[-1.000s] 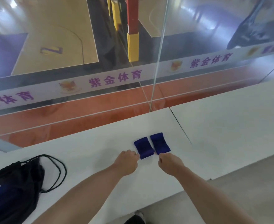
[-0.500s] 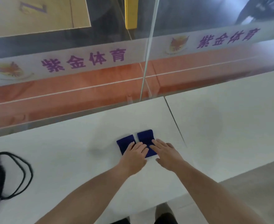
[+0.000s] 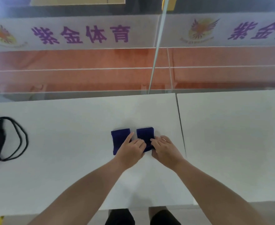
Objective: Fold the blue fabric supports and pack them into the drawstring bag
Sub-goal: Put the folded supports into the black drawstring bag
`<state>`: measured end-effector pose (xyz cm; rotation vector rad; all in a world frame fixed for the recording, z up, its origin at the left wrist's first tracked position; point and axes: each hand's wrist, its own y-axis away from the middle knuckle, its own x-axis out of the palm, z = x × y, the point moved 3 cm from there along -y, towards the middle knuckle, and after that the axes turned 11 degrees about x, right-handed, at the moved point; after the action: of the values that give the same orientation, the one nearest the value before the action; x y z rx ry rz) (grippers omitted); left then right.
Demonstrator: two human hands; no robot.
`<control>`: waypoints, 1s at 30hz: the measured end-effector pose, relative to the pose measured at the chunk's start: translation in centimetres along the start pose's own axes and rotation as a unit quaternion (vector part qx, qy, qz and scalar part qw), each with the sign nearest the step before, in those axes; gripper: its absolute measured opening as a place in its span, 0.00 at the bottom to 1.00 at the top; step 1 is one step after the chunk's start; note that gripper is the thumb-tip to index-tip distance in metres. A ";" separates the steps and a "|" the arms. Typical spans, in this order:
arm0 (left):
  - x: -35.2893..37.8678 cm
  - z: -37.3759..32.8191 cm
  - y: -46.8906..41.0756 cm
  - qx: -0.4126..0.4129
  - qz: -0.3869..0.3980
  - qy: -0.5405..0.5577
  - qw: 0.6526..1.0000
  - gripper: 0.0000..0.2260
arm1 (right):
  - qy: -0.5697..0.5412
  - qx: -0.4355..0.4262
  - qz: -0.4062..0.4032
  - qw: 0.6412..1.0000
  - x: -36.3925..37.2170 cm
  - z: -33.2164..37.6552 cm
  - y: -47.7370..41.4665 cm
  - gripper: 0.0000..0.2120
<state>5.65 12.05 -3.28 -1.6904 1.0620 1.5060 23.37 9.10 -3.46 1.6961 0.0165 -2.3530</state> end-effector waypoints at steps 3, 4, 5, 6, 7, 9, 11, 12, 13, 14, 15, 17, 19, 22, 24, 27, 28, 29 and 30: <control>-0.7 -0.1 -0.7 -0.083 -0.021 0.105 0.991 0.10 | -0.067 0.073 0.072 0.993 -1.6 -0.6 0.2 0.13; -1.0 0.0 -0.9 -0.104 -0.020 0.131 0.986 0.13 | -0.080 0.091 0.091 0.988 -2.0 -0.8 0.4 0.15; -1.4 0.0 -1.1 -0.116 -0.022 0.148 0.982 0.15 | -0.089 0.101 0.100 0.986 -2.5 -0.9 0.5 0.19; -1.6 0.0 -1.3 -0.121 -0.018 0.166 0.978 0.16 | -0.099 0.108 0.100 0.984 -2.9 -0.9 0.5 0.21; -1.7 0.1 -1.4 -0.131 -0.010 0.194 0.972 0.15 | -0.113 0.122 0.097 0.981 -3.1 -1.0 0.3 0.21; -1.8 0.5 -1.8 -0.157 -0.007 0.232 0.960 0.15 | -0.144 0.165 0.097 0.971 -3.0 -1.2 -0.3 0.17; -1.7 1.1 -1.9 -0.160 -0.011 0.194 0.968 0.15 | -0.154 0.210 0.112 0.959 -2.4 -1.2 -1.1 0.13; -1.5 1.3 -2.0 -0.152 -0.015 0.151 0.977 0.14 | -0.149 0.224 0.119 0.956 -2.1 -1.2 -1.5 0.12; -1.3 1.6 -2.0 -0.147 -0.016 0.113 0.983 0.14 | -0.142 0.236 0.126 0.953 -1.9 -1.0 -1.9 0.12; -1.0 1.8 -2.0 -0.145 -0.010 0.084 0.986 0.15 | -0.135 0.245 0.130 0.951 -1.9 -0.8 -2.3 0.13; -0.8 2.0 -2.0 -0.141 -0.001 0.059 0.988 0.16 | -0.126 0.250 0.132 0.951 -1.9 -0.6 -2.7 0.15; -0.4 2.2 -2.2 -0.123 0.004 0.019 0.992 0.16 | -0.095 0.248 0.123 0.956 -1.8 -0.4 -3.3 0.15; -0.1 1.9 -2.3 -0.089 -0.020 0.001 0.996 0.13 | -0.057 0.248 0.116 0.960 -1.3 -0.4 -3.5 0.11; 0.5 1.7 -2.1 -0.072 -0.042 -0.002 0.997 0.11 | -0.040 0.260 0.107 0.959 -0.5 -0.4 -3.2 0.12; 0.6 1.8 -2.0 -0.097 -0.019 0.000 0.995 0.13 | -0.039 0.275 0.096 0.956 -0.3 -0.4 -3.2 0.12; 0.2 1.6 -2.3 -0.122 0.040 -0.001 0.992 0.13 | -0.015 0.289 0.109 0.951 -0.6 -0.2 -3.2 0.12; -0.2 1.5 -2.3 -0.119 0.049 -0.004 0.992 0.11 | -0.008 0.289 0.114 0.950 -0.9 0.0 -3.1 0.12; -0.5 1.4 -2.3 -0.110 0.048 -0.005 0.993 0.09 | -0.008 0.287 0.119 0.950 -1.2 0.2 -3.0 0.13; -0.9 1.4 -2.1 -0.100 0.034 -0.003 0.994 0.06 | -0.012 0.284 0.120 0.951 -1.6 0.5 -2.9 0.14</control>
<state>6.78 14.40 -2.68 -1.7985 1.0005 1.7093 22.85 12.12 -2.19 1.7635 -0.8967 -2.3206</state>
